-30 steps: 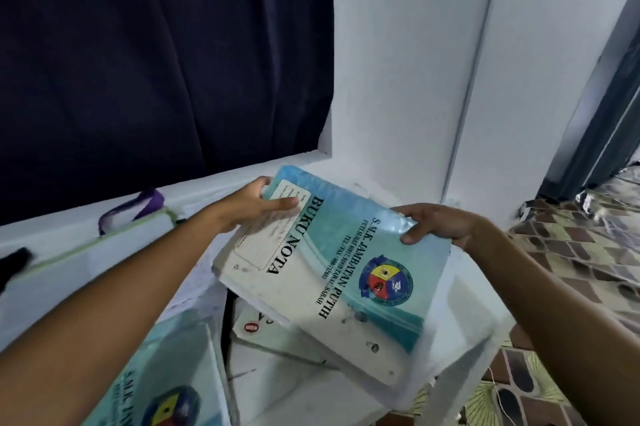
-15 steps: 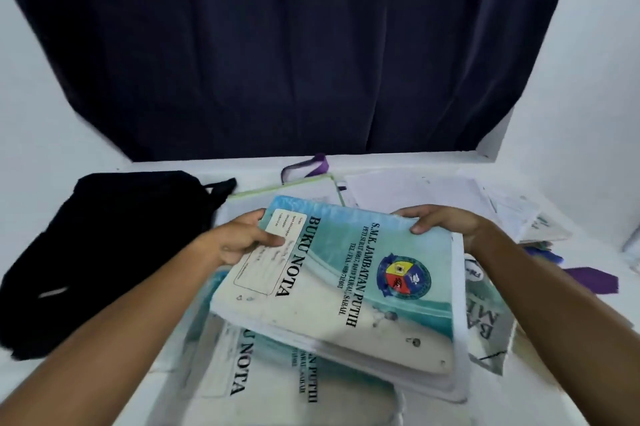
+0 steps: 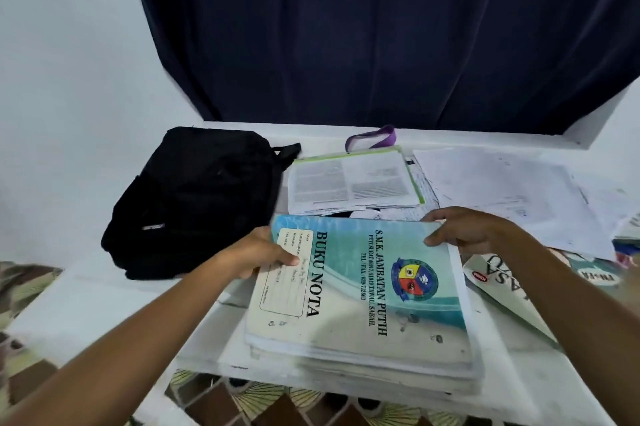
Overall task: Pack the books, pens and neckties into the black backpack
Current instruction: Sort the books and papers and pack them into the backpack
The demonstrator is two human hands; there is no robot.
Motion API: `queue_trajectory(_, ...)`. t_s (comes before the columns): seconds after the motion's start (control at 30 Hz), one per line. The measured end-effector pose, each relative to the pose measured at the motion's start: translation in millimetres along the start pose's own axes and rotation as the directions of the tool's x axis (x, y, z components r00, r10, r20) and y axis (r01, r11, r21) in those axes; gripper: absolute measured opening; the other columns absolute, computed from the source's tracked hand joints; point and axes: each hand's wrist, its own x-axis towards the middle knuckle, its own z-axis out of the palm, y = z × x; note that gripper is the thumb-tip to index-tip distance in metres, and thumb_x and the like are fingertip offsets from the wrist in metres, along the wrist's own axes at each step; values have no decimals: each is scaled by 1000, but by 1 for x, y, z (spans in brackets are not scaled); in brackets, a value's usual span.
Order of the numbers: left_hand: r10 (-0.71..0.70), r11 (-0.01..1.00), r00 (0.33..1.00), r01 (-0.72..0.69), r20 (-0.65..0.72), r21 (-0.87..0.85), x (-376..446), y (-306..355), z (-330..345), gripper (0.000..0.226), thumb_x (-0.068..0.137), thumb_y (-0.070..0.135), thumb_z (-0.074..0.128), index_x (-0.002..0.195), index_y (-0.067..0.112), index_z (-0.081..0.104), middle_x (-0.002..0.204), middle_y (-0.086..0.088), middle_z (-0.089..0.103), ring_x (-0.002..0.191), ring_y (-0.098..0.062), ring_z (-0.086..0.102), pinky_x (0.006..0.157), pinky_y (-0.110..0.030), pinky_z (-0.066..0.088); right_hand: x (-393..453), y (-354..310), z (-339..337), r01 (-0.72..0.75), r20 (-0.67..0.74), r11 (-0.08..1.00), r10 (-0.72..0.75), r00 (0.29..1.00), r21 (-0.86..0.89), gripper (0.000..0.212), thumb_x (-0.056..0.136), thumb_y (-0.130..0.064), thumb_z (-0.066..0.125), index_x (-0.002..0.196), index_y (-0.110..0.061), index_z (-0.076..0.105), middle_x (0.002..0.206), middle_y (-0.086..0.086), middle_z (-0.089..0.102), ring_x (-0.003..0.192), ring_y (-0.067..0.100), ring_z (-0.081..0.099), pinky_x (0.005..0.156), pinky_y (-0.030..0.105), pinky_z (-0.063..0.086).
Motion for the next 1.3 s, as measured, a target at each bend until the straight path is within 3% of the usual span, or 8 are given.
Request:
queue_trajectory(0.1, -22, 985, 1000, 24, -15, 172, 0, -1, 3, 18, 81, 9, 78, 92, 15, 65, 97, -5, 75, 88, -18, 72, 79, -30, 58, -2, 3, 3, -34, -122, 993, 20, 992, -115, 31, 81, 2, 73, 106, -12, 61, 76, 12, 71, 66, 25, 67, 50, 27, 52)
queue_trajectory(0.27, -18, 914, 998, 42, -65, 405, 5, -2, 9, 28, 78, 29, 82, 85, 19, 57, 84, 5, 68, 73, -7, 65, 57, -19, 49, -6, 14, 14, -60, -241, 976, 8, 970, -210, 38, 71, 2, 81, 103, -8, 63, 63, 11, 58, 47, 15, 47, 46, 20, 34)
queue_trajectory(0.37, -1, 860, 996, 45, -87, 508, 8, -2, 5, 40, 73, 40, 84, 93, 18, 57, 85, 4, 69, 72, -9, 67, 53, -21, 49, -6, 22, 21, -66, -313, 971, -10, 950, -231, 44, 68, -2, 84, 105, -7, 62, 69, 12, 61, 51, 18, 50, 48, 22, 38)
queue_trajectory(0.6, -43, 969, 989, 76, -139, 236, 16, -19, -2, 47, 80, 45, 76, 108, 15, 52, 94, -7, 72, 71, -20, 72, 50, -29, 53, -28, 43, 29, -123, -346, 990, 91, 934, -73, 35, 85, -33, 74, 98, -11, 51, 83, 10, 62, 69, 22, 61, 56, 30, 54)
queue_trajectory(0.73, -51, 981, 986, 79, -157, 179, 24, -24, 1, 48, 77, 43, 80, 103, 10, 57, 92, -9, 74, 84, -27, 73, 73, -42, 59, -31, 56, 33, -57, -376, 996, 79, 923, 70, 30, 86, -25, 74, 88, -10, 48, 67, 4, 54, 56, 17, 53, 48, 24, 47)
queue_trajectory(0.87, -30, 986, 985, 57, -172, 155, 30, -28, 2, 50, 73, 41, 83, 100, 8, 59, 92, -7, 75, 86, -24, 73, 78, -41, 58, -24, 60, 34, -4, -430, 997, 39, 902, 83, 33, 84, -15, 76, 81, -10, 43, 49, 1, 46, 40, 13, 42, 44, 21, 37)
queue_trajectory(1.2, -14, 986, 981, 46, -196, 160, 27, -26, 3, 46, 75, 36, 84, 97, 6, 58, 89, -9, 74, 79, -25, 74, 62, -35, 56, -20, 60, 33, -29, -515, 997, -10, 857, -68, 35, 77, -21, 82, 77, -5, 51, 50, 5, 50, 42, 17, 40, 50, 25, 35)
queue_trajectory(1.3, 30, 935, 983, 38, -184, 353, 25, -20, 1, 38, 78, 42, 80, 91, 10, 63, 86, -3, 73, 74, -17, 72, 65, -33, 60, -21, 45, 36, -195, -585, 894, -87, 806, -403, 43, 75, -37, 80, 101, -9, 61, 93, 8, 65, 80, 23, 58, 72, 34, 45)
